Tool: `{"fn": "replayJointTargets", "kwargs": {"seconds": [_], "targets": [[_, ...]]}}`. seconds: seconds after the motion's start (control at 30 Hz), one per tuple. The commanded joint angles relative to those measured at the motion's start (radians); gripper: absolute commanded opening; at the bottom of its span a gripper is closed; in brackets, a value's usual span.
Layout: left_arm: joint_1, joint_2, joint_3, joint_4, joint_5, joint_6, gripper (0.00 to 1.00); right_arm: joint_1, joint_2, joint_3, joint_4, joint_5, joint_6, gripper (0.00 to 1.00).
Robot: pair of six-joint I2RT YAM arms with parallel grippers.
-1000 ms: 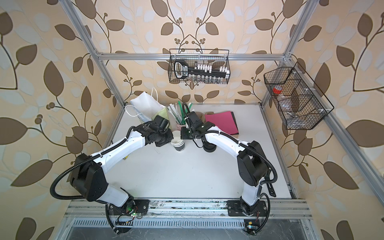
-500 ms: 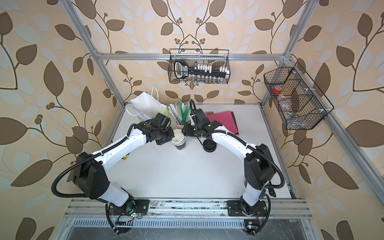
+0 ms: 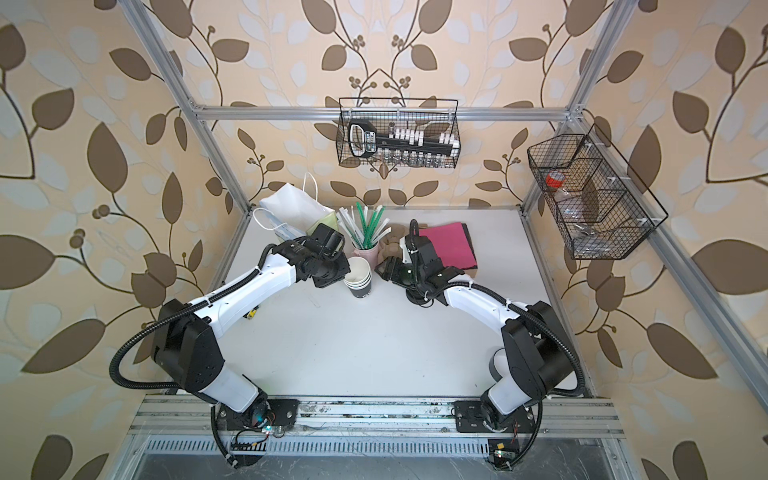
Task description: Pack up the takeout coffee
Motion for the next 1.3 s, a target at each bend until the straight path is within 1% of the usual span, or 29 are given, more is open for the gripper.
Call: {"fn": "replayJointTargets", "kwargs": {"seconds": [0.0, 0.3, 0.57, 1.0, 1.27], "targets": [[-0.014, 0.006, 0.023, -0.006, -0.003, -0.039, 0.0, 0.025, 0.027, -0.005, 0.086, -0.02, 0.048, 0.62], [-0.017, 0.012, 0.018, 0.001, -0.01, -0.058, 0.0, 0.036, 0.057, -0.043, 0.142, -0.011, 0.073, 0.61], [-0.017, 0.002, 0.012, -0.009, -0.034, -0.066, 0.0, 0.001, -0.006, -0.151, 0.264, -0.014, 0.116, 0.61], [-0.018, 0.016, 0.013, -0.005, -0.021, -0.088, 0.0, 0.052, 0.052, -0.132, 0.301, -0.014, 0.123, 0.6], [-0.018, 0.015, 0.009, 0.001, -0.017, -0.101, 0.0, 0.053, 0.085, -0.139, 0.317, -0.013, 0.136, 0.59]]}}
